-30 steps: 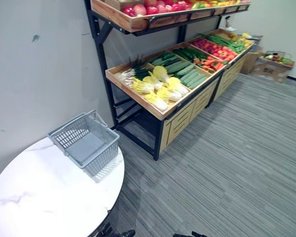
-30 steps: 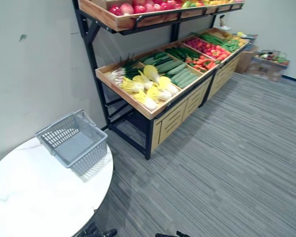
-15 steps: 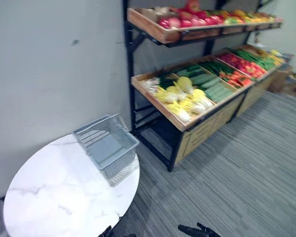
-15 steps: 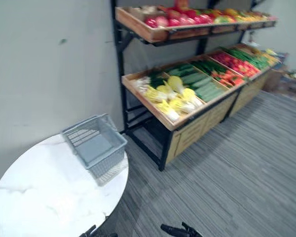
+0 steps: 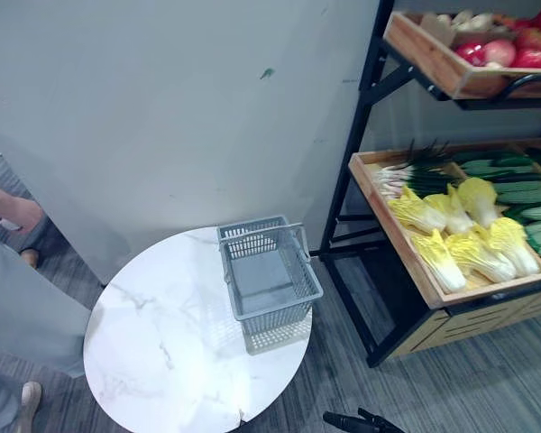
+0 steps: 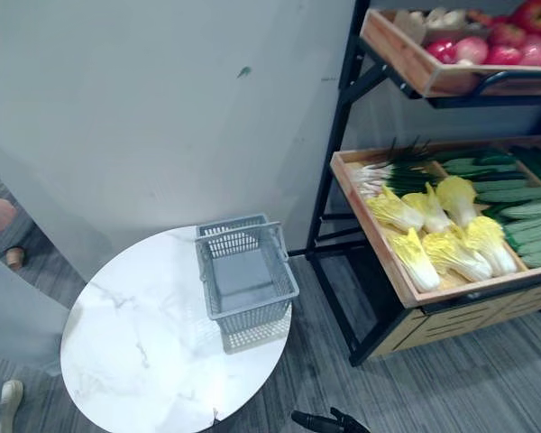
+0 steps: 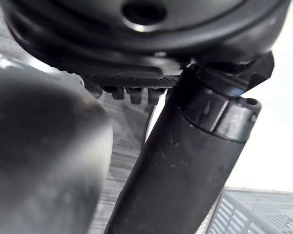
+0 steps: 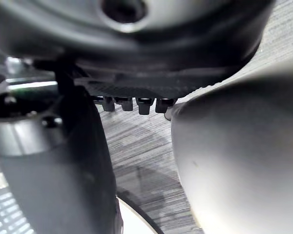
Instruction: Pick vegetable in the basket
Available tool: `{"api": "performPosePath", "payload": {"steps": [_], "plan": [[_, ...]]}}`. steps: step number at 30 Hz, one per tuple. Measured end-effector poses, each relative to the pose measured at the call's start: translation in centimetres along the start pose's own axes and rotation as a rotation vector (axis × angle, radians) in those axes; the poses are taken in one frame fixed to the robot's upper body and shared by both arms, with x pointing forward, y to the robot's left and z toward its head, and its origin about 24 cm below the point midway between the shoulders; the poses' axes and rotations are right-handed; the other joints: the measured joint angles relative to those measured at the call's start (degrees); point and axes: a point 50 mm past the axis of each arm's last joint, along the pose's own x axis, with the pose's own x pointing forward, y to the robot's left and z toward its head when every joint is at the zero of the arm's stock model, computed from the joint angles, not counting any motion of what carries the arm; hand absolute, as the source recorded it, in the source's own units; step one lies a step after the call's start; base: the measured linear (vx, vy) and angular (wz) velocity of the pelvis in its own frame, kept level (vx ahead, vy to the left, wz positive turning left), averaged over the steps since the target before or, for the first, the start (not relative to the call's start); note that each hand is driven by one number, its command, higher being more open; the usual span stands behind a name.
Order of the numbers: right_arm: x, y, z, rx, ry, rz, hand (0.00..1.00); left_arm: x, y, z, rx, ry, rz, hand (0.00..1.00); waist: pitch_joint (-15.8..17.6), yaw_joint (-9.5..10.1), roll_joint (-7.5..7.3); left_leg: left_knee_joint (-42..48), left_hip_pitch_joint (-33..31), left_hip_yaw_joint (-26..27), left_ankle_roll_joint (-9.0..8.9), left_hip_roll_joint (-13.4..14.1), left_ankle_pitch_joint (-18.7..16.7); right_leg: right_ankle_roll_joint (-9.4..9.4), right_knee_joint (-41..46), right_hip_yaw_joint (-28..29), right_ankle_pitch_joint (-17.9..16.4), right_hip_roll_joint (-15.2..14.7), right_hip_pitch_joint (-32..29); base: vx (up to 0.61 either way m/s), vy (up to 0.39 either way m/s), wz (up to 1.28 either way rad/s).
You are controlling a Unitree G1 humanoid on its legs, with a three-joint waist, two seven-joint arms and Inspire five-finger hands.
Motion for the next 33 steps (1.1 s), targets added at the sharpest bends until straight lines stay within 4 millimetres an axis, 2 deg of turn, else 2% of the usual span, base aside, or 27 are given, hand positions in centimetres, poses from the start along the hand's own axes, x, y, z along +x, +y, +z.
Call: {"api": "performPosePath", "payload": {"steps": [1, 4, 9, 12, 13, 19, 23, 27, 30, 33], "plan": [[0.1, 0.2, 0.2, -0.029, 0.005, 0.002, 1.0, 0.2, -0.4, 0.4, 0.01, -0.01, -0.01, 1.0, 0.02, 0.04, -0.09, -0.83, 0.03, 0.09, -1.13, 0.48, 0.77, -0.52, -0.06, -0.94, -0.32, 0.34, 0.24, 0.19, -0.106, 0.39], [0.3, 0.9, 0.6, -0.09, 0.009, 0.028, 1.0, 0.3, -0.5, 0.9, 0.032, -0.016, -0.017, 1.0, -0.32, 0.09, -0.58, -0.76, -0.73, 0.3, -2.81, 0.83, 2.26, -0.64, -1.31, -2.79, -0.4, 0.28, 1.41, 0.15, -0.059, 0.43], [0.6, 2.0, 1.5, -0.092, -0.023, 0.067, 1.0, 0.5, -1.2, 1.3, 0.048, -0.021, -0.042, 1.0, -0.92, 0.2, -0.64, -1.05, -2.86, 3.73, -1.49, 0.13, 4.29, -0.65, -3.05, -4.22, -0.4, -0.76, 1.4, 0.05, 0.024, 0.26], [0.5, 1.9, 0.7, -0.062, -0.017, 0.078, 1.0, 0.6, -1.3, 1.1, 0.069, 0.004, -0.049, 1.0, -1.14, -0.01, -0.51, -2.98, -2.1, 5.18, -1.28, 0.09, 4.84, -0.68, -2.99, -3.79, -0.36, -0.62, 1.34, -0.03, 0.042, 0.06], [0.4, 1.6, 0.5, -0.061, -0.014, 0.074, 1.0, 0.9, -2.1, 0.9, 0.072, 0.015, -0.052, 1.0, -2.59, -0.41, -0.47, -9.56, 0.27, 7.98, 0.72, -1.59, 7.97, -0.01, -5.29, -0.59, 1.21, -0.68, 1.63, -0.05, 0.053, -0.03], [0.4, 1.6, 0.4, -0.058, -0.014, 0.071, 1.0, 0.8, -2.0, 0.9, 0.062, 0.01, -0.049, 1.0, -2.72, -0.37, -0.44, -9.56, 0.08, 7.67, 0.72, -1.59, 7.97, -0.01, -5.45, -1.05, 1.2, -0.76, 1.65, 0.0, 0.0, 0.03], [0.2, 1.0, -0.3, 0.002, -0.019, 0.036, 1.0, 0.6, -1.5, 0.5, -0.001, -0.014, -0.039, 1.0, -3.79, -0.24, -0.47, -9.55, -0.46, 6.14, 0.72, -1.52, 7.97, 0.01, -6.74, -2.84, 1.22, -0.94, 2.31, 0.02, 0.004, 0.22], [-0.3, -0.4, -1.3, 0.146, -0.043, -0.07, 1.0, -0.4, 0.6, -0.5, -0.138, -0.053, 0.005, 1.0, -5.14, 0.09, -1.04, -9.55, -0.41, 5.11, 0.46, -1.11, 7.32, 0.03, -8.91, -4.32, 1.27, -0.73, 4.08, 0.07, 0.012, 0.16], [-0.6, -1.3, -0.5, 0.196, -0.126, -0.137, 1.0, -1.3, 2.1, -1.2, -0.212, -0.082, 0.047, 1.0, -5.97, 0.1, -1.36, -9.48, -0.05, 5.19, 0.28, -0.82, 6.67, 0.04, -9.95, -4.49, 1.29, -0.51, 4.9, 0.07, 0.016, -0.01], [-1.0, -2.2, 2.2, 0.16, -0.26, -0.178, 1.0, -1.5, 2.6, -1.0, -0.209, -0.099, 0.045, 1.0, -6.0, 0.13, -1.34, -9.25, -0.07, 5.7, 0.19, -0.85, 6.44, 0.19, -10.33, -4.34, 1.48, -0.75, 4.99, 0.07, 0.026, -0.05]]}}
